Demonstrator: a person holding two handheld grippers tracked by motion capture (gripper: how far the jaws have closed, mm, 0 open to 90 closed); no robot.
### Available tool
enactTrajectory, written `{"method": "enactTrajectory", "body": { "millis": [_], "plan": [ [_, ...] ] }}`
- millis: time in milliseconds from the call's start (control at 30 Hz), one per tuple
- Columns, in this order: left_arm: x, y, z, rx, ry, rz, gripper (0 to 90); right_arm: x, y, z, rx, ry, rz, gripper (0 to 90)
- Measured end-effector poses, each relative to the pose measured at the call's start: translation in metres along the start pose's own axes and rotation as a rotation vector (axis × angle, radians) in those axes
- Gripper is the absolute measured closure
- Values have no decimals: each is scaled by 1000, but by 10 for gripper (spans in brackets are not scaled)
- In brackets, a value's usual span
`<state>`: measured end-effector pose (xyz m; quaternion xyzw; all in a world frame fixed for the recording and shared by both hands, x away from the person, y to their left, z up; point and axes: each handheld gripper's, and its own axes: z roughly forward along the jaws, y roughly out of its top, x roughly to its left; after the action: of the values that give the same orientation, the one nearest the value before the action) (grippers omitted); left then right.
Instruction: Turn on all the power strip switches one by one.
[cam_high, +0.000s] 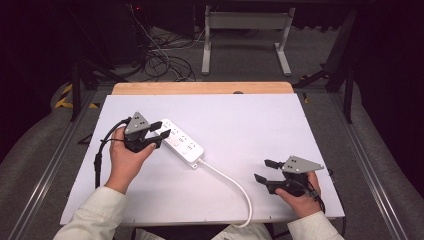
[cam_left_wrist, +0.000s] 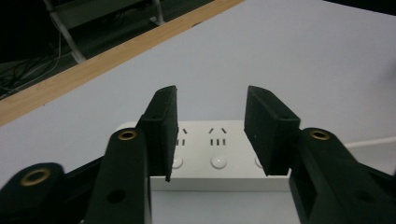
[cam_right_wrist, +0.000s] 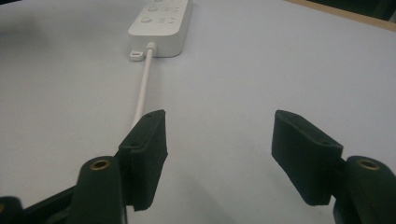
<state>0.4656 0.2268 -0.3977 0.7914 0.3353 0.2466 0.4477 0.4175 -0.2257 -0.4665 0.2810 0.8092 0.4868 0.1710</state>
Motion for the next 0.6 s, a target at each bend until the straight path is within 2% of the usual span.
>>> {"method": "enactTrajectory", "body": {
  "millis": [200,333,567,600],
  "plan": [
    [-14,-7,-20,-47,-58,14,394,1,1,0,-8,-2,-7,363],
    [-18,-18,-30,-76,-97,4,305,2,1,0,-11,1,-8,363],
    [-19,-48,-46,-105,-110,-15,230,2,1,-1,-16,3,-14,359],
    [-19,-54,-48,-110,-106,-8,227,2,1,-1,-16,3,-15,358]
  ]
}}
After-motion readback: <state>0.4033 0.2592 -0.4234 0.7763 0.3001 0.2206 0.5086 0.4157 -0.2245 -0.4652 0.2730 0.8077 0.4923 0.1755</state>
